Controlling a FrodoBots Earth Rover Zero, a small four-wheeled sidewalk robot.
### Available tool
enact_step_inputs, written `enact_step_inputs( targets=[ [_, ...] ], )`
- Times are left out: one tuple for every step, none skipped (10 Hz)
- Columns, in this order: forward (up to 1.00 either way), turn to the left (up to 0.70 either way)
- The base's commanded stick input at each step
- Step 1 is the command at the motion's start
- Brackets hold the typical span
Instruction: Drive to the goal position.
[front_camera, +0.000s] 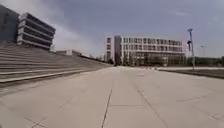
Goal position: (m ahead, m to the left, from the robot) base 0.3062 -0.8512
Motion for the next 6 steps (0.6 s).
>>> enact_step_inputs(
  targets=[
    [0.7, 0.0],
    [0.7, 0.0],
    [0.7, 0.0],
    [0.7, -0.01],
    [0.7, -0.07],
    [0.7, -0.12]
  ],
)
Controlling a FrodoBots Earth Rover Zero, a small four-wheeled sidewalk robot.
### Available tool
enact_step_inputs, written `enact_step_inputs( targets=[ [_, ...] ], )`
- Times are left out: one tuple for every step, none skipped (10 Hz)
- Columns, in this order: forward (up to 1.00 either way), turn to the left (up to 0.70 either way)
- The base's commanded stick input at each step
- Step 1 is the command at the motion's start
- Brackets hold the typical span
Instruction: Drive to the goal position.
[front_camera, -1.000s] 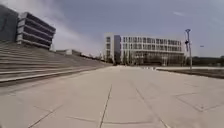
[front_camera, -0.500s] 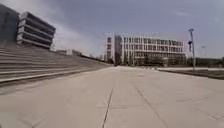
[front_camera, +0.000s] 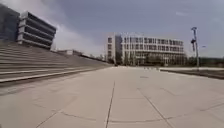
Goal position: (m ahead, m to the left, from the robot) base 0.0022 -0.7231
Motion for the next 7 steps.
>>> enact_step_inputs(
  targets=[
    [0.7, -0.29],
    [0.7, -0.06],
    [0.7, 0.0],
    [0.7, 0.0],
    [0.7, 0.0],
    [0.7, 0.0],
    [0.7, 0.0]
  ],
)
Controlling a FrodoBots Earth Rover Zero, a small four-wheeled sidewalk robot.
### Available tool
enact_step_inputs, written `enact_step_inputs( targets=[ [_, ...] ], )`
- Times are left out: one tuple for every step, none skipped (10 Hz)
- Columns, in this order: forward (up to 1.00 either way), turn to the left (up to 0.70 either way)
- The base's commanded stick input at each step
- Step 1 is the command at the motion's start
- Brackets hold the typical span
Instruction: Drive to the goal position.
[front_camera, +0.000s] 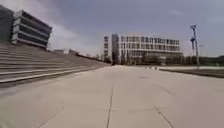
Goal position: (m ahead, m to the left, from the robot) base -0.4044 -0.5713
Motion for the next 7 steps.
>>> enact_step_inputs(
  targets=[
    [0.7, 0.0],
    [0.7, 0.0],
    [0.7, 0.0],
    [0.7, 0.0],
    [0.7, 0.0],
    [0.7, 0.0],
    [0.7, 0.0]
  ],
)
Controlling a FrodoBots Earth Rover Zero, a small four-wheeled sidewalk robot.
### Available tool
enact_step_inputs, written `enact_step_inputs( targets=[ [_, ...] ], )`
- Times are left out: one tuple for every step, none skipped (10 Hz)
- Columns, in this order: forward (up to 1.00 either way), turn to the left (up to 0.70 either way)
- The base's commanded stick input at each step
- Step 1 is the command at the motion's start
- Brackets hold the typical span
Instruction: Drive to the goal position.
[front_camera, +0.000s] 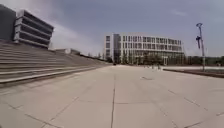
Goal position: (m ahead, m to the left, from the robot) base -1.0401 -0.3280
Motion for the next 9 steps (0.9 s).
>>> enact_step_inputs(
  targets=[
    [0.7, 0.0],
    [0.7, 0.0],
    [0.7, 0.0],
    [0.7, 0.0],
    [0.7, 0.0],
    [0.7, 0.0],
    [0.7, 0.0],
    [0.7, 0.0],
    [0.7, 0.0]
  ],
)
